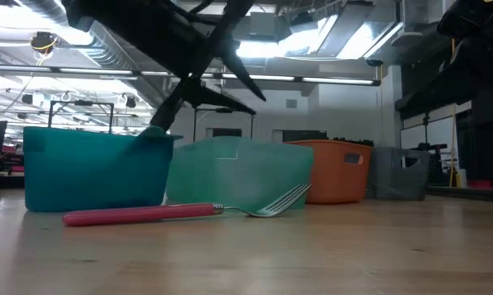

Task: Sort silverware by color (type)
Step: Put the pink fork into the green bin

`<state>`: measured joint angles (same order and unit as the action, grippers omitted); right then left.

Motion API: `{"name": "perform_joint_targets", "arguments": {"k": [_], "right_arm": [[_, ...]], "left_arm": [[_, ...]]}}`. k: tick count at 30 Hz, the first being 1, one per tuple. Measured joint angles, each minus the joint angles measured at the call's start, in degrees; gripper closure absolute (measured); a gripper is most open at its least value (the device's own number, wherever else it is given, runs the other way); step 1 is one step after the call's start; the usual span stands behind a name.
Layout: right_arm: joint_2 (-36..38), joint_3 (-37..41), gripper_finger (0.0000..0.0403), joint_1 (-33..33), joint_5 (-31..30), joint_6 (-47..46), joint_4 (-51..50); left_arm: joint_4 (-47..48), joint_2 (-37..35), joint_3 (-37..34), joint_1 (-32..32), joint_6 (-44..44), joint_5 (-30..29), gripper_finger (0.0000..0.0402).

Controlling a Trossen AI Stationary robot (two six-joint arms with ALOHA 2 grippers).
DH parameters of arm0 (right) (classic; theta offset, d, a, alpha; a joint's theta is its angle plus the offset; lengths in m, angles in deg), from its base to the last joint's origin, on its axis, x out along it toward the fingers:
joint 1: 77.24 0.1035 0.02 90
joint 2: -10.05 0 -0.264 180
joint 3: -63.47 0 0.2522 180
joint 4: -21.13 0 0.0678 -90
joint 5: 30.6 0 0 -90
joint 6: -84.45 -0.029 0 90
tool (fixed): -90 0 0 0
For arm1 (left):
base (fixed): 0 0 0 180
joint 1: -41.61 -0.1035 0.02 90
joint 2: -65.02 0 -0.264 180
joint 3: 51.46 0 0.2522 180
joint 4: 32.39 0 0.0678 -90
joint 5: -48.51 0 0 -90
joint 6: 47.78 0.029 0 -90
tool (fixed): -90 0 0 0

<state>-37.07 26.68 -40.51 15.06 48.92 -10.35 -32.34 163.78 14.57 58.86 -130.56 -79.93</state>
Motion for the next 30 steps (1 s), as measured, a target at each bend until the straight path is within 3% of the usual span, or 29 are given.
{"name": "perform_joint_targets", "arguments": {"k": [8, 14, 21, 30], "right_arm": [[0.0, 0.0, 0.0297, 0.0, 0.4, 0.0, 0.0], [0.0, 0.0, 0.0297, 0.0, 0.4, 0.0, 0.0], [0.0, 0.0, 0.0297, 0.0, 0.4, 0.0, 0.0], [0.0, 0.0, 0.0297, 0.0, 0.5, 0.0, -0.8]], "left_arm": [[-6.4, -0.5, 0.2, 0.0, 11.4, 0.8, 0.0331], [-6.0, -0.5, 5.6, 0.0, 22.8, 3.6, 0.0341], [4.5, -0.5, 15.5, 0.0, 35.9, 5.4, 0.0346], [25.7, -0.5, 30.0, 0.5, 54.6, 6.6, 0.0346]]}}
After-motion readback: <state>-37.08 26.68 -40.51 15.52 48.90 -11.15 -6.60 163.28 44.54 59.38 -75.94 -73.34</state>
